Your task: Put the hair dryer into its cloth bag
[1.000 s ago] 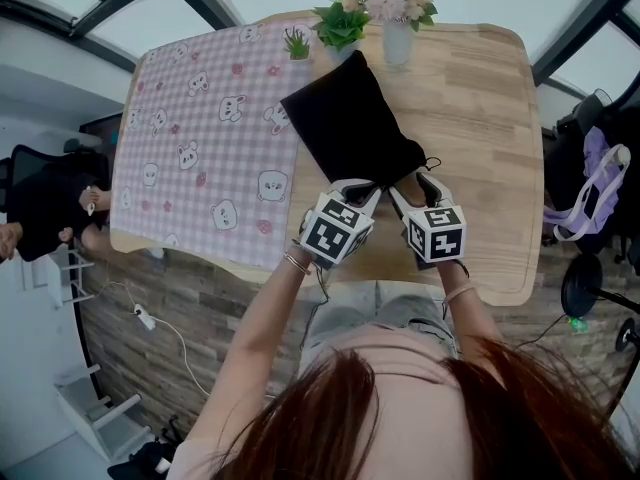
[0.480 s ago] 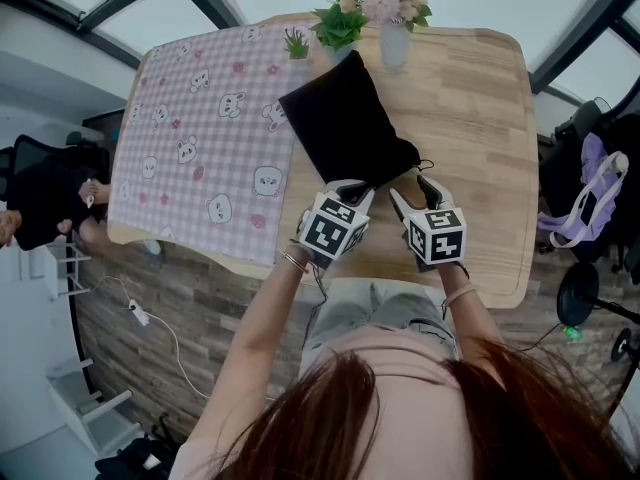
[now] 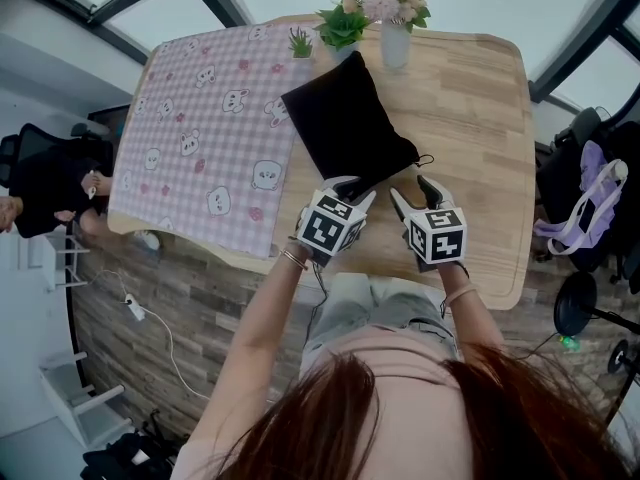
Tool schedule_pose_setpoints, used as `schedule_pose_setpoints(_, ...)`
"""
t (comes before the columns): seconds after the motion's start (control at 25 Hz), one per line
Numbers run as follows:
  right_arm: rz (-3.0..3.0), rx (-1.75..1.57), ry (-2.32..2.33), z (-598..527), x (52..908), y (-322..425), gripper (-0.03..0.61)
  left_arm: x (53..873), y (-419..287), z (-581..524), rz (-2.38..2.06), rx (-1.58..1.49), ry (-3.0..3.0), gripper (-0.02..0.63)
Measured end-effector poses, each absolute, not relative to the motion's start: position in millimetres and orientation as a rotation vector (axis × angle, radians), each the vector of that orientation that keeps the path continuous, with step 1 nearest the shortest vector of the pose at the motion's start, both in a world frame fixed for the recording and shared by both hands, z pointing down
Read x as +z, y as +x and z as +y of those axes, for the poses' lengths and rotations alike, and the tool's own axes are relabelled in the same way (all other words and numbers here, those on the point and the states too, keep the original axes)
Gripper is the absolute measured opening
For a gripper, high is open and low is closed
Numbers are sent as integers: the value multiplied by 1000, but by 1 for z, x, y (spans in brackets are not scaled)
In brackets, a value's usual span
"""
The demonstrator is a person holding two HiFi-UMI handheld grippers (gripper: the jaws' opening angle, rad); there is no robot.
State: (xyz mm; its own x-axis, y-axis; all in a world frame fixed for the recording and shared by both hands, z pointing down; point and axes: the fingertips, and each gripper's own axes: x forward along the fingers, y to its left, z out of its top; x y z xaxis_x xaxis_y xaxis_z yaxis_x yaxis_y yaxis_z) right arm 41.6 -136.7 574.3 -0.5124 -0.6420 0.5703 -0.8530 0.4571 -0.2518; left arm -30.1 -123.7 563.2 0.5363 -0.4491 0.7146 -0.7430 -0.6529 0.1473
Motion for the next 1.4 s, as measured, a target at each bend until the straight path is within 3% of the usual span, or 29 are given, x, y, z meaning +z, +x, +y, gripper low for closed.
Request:
schedule_pose_setpoints(0.52, -2365, 689, 1310, -132, 549, 38, 224, 531, -39, -117, -1094, 787, 2387, 111)
schedule_pose_setpoints(0.96, -2388, 552, 1372, -117, 512, 29, 116, 492, -57, -102, -1165, 645, 2434, 39)
schedule_pose_setpoints(1.4, -2417, 394, 1443, -99, 474, 17, 2, 453, -74, -84, -1235, 499, 2478, 20)
